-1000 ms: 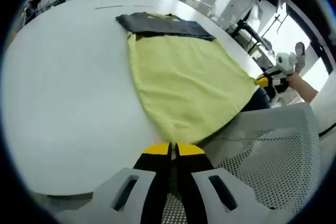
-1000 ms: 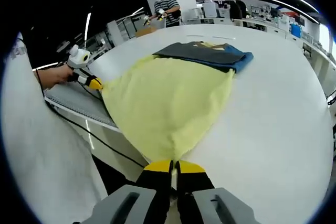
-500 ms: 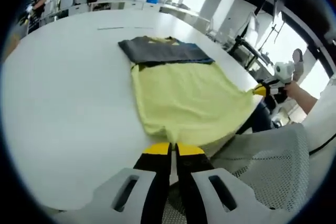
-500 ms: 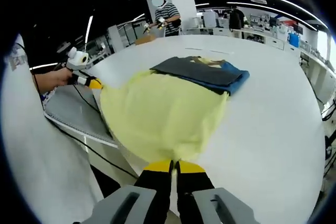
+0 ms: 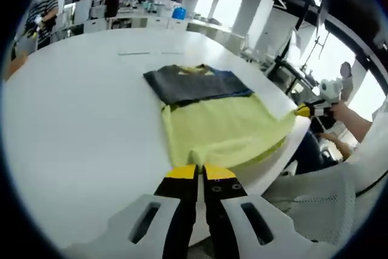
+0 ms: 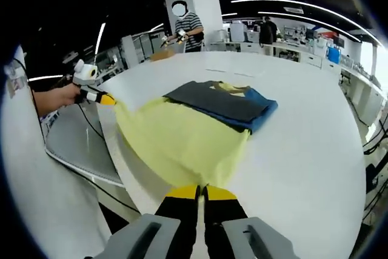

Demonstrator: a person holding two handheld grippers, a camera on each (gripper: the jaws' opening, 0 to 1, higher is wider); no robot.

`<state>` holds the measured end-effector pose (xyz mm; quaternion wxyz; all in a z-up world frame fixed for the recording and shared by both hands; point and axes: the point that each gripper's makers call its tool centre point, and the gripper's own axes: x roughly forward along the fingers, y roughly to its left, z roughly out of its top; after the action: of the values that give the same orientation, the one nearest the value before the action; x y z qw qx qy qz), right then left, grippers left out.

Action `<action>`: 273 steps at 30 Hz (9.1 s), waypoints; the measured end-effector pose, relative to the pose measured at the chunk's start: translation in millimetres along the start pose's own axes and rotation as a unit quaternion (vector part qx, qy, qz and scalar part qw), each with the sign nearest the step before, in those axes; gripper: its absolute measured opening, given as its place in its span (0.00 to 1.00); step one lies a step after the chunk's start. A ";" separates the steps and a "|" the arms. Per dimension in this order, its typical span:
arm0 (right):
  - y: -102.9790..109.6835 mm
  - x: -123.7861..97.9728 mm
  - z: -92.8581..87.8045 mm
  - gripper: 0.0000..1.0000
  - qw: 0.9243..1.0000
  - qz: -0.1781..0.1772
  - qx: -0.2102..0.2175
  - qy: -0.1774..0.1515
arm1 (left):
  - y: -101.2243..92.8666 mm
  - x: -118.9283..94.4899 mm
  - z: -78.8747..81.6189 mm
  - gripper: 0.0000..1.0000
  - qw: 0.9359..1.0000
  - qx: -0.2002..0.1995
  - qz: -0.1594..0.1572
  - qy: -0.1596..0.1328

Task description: Fold the garment on the visible template until the final outline fits inside the template.

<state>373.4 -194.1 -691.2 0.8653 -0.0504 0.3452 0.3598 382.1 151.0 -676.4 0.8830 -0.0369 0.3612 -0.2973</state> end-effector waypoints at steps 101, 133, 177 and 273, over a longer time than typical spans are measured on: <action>-147.3 95.2 155.3 0.00 0.996 -0.084 -0.007 -0.008 | 106.6 113.3 176.6 0.00 0.995 0.042 0.061 -0.071; -181.6 140.0 162.6 0.00 0.995 -0.091 -0.011 0.029 | 141.2 153.7 194.7 0.00 0.995 0.034 0.081 -0.052; -178.3 161.9 148.8 0.13 0.984 -0.060 -0.150 0.073 | 150.8 178.5 161.1 0.13 0.979 0.194 0.058 0.020; -215.2 175.7 154.2 0.01 0.968 -0.105 -0.209 0.095 | 181.0 190.6 181.0 0.04 0.975 0.183 0.118 0.035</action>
<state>689.8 -197.4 -720.5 0.8318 -0.3004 0.3358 0.3243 698.9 167.3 -711.2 0.8907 0.1784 0.3328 -0.2532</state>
